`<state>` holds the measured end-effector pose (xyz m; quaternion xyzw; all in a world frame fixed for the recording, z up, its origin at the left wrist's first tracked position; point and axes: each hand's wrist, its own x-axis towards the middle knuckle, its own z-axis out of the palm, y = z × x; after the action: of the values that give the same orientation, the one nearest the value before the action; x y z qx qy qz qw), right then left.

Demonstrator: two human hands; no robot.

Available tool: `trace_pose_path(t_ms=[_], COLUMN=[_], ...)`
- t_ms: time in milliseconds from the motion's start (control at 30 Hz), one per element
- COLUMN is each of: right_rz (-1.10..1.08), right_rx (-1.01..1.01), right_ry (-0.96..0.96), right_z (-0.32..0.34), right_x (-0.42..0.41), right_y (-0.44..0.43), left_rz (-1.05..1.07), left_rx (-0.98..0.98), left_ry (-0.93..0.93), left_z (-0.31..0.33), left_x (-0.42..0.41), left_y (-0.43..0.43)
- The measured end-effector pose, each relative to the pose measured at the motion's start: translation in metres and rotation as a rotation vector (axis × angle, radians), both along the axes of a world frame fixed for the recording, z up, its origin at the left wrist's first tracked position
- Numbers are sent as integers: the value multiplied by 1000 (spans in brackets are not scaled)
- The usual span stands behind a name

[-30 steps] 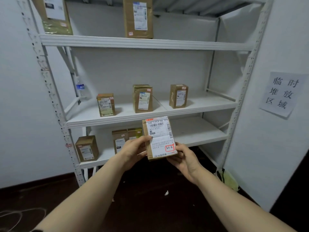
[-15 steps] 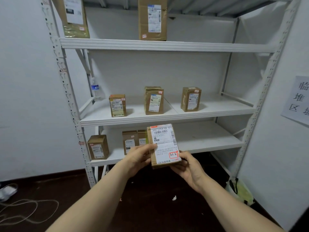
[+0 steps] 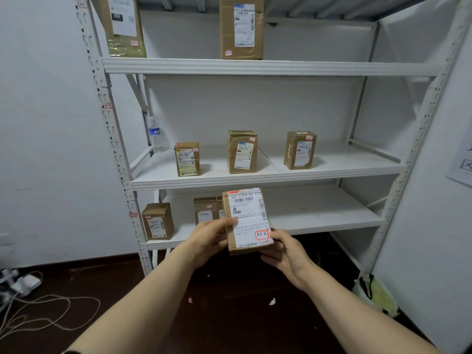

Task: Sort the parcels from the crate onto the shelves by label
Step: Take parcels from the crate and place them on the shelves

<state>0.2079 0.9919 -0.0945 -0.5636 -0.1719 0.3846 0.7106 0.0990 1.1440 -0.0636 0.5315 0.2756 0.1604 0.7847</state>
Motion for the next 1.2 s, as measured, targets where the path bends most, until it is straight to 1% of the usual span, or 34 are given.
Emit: trace_pose_path(t_ms=[467, 867, 1200], right_rz=[47, 32, 77], right_rx=[2, 25, -22], right_ry=[-2, 32, 16], right_z=[-3, -3, -11], right_x=[-8, -16, -18], right_y=[5, 7, 6], left_rz=[70, 83, 69], left_rx=[-10, 8, -3], left_ry=[18, 13, 32], left_z=[-2, -2, -12], left_x=[-17, -28, -35], left_y=[1, -2, -1])
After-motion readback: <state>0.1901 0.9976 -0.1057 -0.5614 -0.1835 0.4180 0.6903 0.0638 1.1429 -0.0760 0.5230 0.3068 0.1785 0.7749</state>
